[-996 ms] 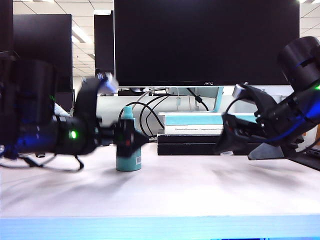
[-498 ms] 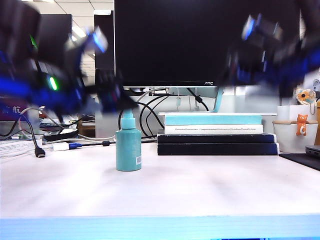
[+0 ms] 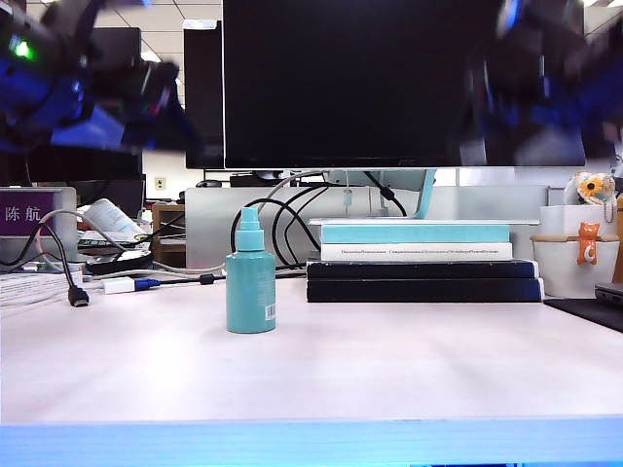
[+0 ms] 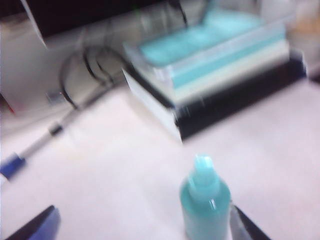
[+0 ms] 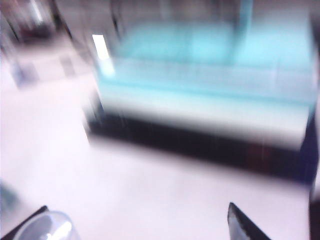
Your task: Pick up the sprayer with the left hand and remove the lid with the right hand then place it on the table.
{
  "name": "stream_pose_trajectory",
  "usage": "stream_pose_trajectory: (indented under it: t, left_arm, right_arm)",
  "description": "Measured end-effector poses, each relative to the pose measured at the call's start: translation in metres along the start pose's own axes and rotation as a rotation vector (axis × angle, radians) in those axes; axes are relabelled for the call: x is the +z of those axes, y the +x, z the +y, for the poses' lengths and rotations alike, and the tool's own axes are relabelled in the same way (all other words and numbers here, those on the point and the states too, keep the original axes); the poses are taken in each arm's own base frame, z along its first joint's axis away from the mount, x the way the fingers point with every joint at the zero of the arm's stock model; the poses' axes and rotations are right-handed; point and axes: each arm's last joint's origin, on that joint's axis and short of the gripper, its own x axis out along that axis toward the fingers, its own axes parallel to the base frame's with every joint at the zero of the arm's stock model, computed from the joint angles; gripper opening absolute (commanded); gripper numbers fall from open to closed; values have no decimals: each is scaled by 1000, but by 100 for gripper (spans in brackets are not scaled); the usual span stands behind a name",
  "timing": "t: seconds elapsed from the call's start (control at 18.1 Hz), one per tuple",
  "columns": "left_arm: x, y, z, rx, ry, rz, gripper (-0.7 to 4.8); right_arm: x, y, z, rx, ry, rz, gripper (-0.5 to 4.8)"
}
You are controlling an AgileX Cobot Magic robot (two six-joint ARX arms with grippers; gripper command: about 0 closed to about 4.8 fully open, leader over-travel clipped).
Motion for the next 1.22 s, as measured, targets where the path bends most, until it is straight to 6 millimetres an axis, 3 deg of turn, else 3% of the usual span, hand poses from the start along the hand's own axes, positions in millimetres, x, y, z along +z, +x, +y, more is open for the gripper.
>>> stream_pose_trajectory:
  t: [0.17,0.44,0.72,0.77,1.0,1.16,1.22]
  left_arm:
    - [-2,1,-1,-11,-21,11,479]
    - [-2,1,-1,-12,-22,15,479]
    - [-2,1,-1,-12,-22,18,459]
    - [-2,1,-1,-12,-22,17,391]
    - [12,-13,1,-33,6,-66,390]
    - [44,-53,7,8,14,-278,388]
    - [51,-64,9,26,14,-333,365]
  right_arm:
    - [-29,18,-5,-16,37,177,479]
    - [-55,36,-10,-14,72,303,479]
    - [-59,39,-10,21,82,319,479]
    - [-57,39,-9,52,89,304,479]
    - [-36,29,-4,87,98,186,479]
    - [-1,1,2,69,23,4,479]
    - [10,-9,4,54,3,-58,479]
